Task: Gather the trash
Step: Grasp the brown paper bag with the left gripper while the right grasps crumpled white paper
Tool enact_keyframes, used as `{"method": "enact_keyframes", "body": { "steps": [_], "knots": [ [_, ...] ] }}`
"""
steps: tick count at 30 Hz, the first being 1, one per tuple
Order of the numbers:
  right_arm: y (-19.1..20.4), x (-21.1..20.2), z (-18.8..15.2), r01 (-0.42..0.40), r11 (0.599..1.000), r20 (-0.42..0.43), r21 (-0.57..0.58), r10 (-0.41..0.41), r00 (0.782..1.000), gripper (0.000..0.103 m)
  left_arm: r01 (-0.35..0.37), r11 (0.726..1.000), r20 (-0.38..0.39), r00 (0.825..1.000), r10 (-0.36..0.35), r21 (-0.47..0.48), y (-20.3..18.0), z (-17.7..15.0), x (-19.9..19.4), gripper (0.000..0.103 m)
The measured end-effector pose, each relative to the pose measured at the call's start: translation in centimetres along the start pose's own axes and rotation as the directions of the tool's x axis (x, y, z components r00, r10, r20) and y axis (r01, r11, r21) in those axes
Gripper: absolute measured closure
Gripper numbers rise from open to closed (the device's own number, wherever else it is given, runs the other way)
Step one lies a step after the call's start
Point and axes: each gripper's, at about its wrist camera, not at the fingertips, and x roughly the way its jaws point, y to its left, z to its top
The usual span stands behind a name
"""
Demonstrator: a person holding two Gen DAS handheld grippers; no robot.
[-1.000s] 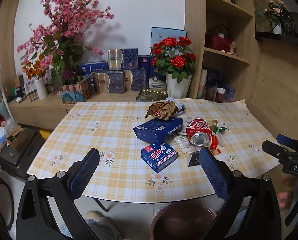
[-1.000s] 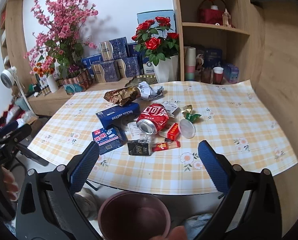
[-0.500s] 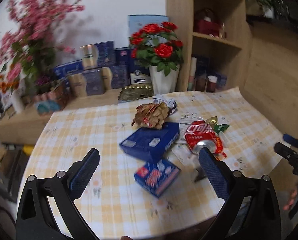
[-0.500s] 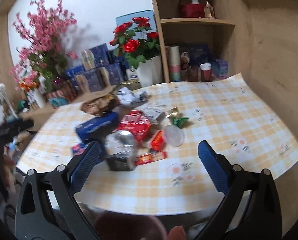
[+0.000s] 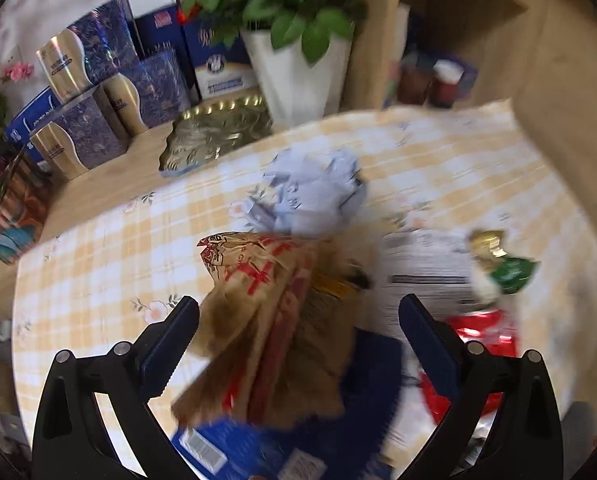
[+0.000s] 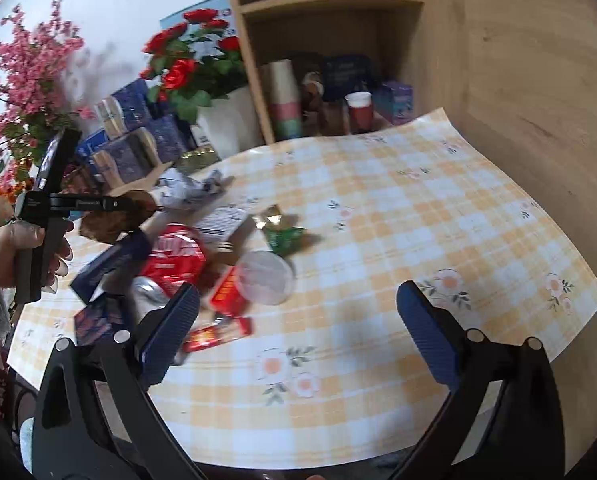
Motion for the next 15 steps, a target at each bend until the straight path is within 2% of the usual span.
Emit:
{"method": "enact_keyframes", "body": {
  "steps": [2,3,4,5,6,8,10,12,15],
  "knots": [
    [-0.7,0.6,0.2,0.003,1.0,-0.011,0.005,-0.003,1.0,0.006,-0.018,1.0,-0.041,0.999,0.019,0.016,0.2,-0.3,1.6,0.005],
    [-1.0,0.9,0.3,-0.003,1.0,-0.018,0.009,0.003,1.0,0.006,-0.052,0.998,-0.043,0.998,0.053,0.03,0.2,-0.5,1.9,0.007],
    [-1.2,1.3,0.6,-0.018,1.0,-0.034,0.016,0.018,0.999,0.006,-0.085,0.996,-0.049,0.995,0.087,0.041,0.4,-0.8,2.1,0.014],
    [-1.2,1.8,1.1,-0.029,0.999,-0.052,0.016,0.03,0.998,0.006,-0.109,0.994,-0.062,0.992,0.11,0.03,0.9,-1.0,2.3,0.037],
    [-1.0,2.3,1.6,-0.044,0.999,-0.071,0.007,0.044,0.997,0.006,-0.11,0.994,-0.063,0.992,0.111,0.01,1.8,-1.2,2.3,0.037],
    [0.4,3.3,3.4,-0.11,0.992,-0.112,-0.069,0.102,0.988,0.006,-0.021,0.996,-0.042,0.999,0.018,-0.09,4.1,-1.7,1.3,0.038],
    [2.7,4.2,6.0,-0.161,0.968,-0.119,-0.191,0.14,0.983,0.006,0.025,0.988,-0.006,1.0,-0.026,-0.156,5.9,-2.2,0.2,0.038],
    [4.6,5.3,8.1,-0.181,0.945,-0.129,-0.273,0.15,0.98,0.006,0.031,0.98,0.05,0.998,-0.022,-0.197,7.6,-2.9,-1.6,0.039],
    [8.9,8.1,11.7,-0.233,0.883,-0.161,-0.408,0.182,0.97,0.006,0.048,0.96,0.124,0.992,-0.014,-0.277,10.0,-4.1,-4.4,0.039]
  ]
}}
